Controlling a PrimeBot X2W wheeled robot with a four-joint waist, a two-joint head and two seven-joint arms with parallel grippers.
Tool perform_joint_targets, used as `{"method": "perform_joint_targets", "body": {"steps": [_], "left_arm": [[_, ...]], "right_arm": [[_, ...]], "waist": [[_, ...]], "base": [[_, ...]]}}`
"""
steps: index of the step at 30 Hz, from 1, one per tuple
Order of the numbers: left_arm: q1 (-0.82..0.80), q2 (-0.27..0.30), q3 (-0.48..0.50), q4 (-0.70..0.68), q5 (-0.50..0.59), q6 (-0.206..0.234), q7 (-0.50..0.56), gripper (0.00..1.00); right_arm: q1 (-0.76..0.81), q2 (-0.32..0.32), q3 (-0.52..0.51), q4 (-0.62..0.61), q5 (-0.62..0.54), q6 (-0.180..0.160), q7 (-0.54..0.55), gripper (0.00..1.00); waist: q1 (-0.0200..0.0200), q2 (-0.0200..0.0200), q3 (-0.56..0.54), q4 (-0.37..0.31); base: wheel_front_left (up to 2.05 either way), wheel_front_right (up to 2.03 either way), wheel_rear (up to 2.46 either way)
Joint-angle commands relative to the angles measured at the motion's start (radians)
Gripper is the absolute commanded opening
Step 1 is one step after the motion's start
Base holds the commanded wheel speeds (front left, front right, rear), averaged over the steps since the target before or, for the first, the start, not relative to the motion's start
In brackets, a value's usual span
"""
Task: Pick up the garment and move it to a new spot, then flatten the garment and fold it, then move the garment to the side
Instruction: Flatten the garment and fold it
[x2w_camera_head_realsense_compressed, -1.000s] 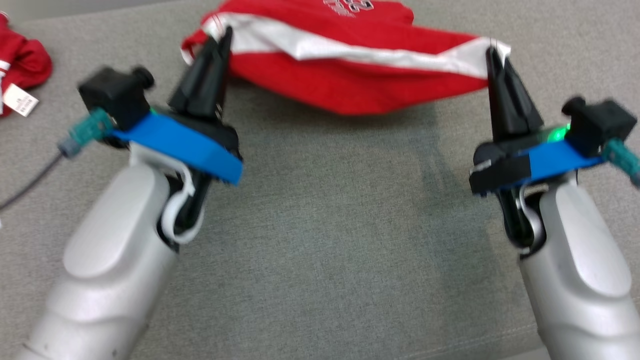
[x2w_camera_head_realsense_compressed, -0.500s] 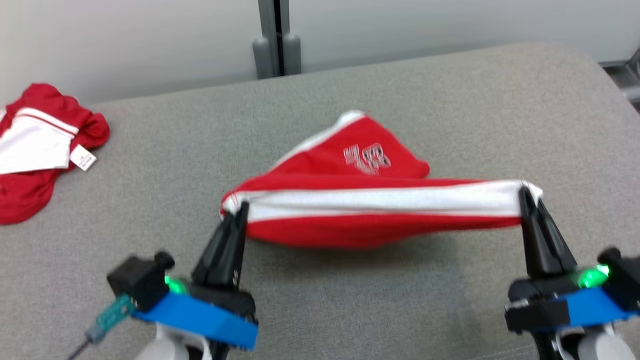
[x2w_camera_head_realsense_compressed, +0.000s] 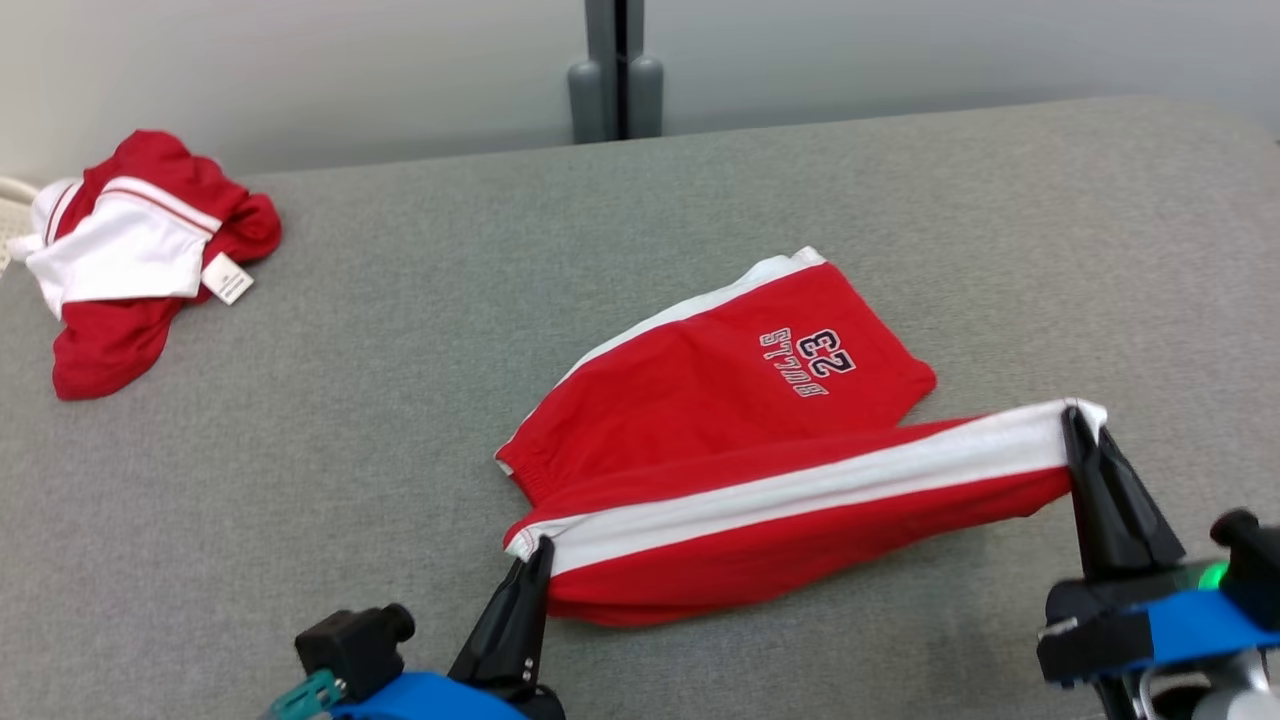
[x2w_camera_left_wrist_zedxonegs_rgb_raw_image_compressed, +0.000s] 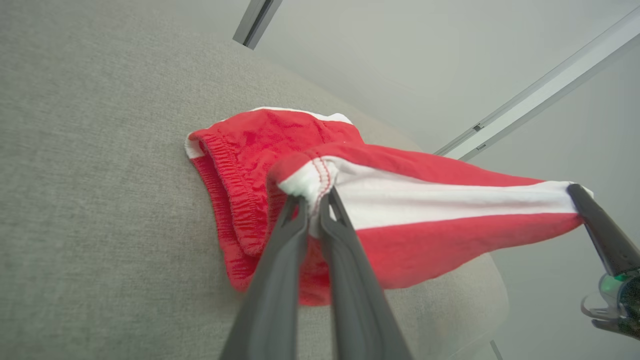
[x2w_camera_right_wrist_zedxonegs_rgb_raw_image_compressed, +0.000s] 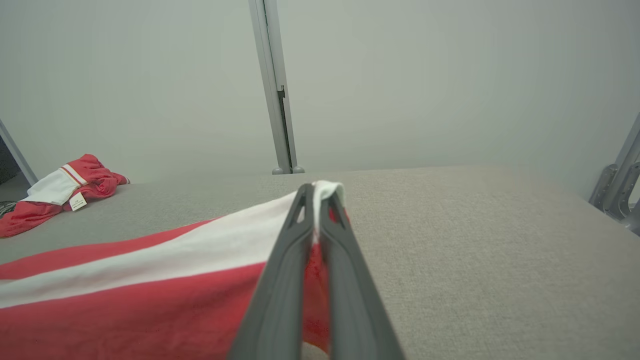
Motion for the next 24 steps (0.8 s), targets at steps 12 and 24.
{"method": "perform_joint_targets", "body": {"steps": [12,24], "left_arm": [[-0.285,-0.112,0.031,0.233,-0.089,0.029,0.151,0.00],[-0.493,-0.158,0.058,0.383,-0.094,0.036,0.197,0.00]], "right_arm": [[-0.447,-0.154,0.088,0.408,0.011,0.000,0.080,0.00],[-0.823,-0.221,0.224,0.783,0.019,0.000,0.073,0.00]], "waist": [[0.0001,0.0003,0.150,0.109],[0.0001,0.0003,0.265,0.147]], "base": [[0.00,0.00,0.00],[0.00,0.00,0.00]]}}
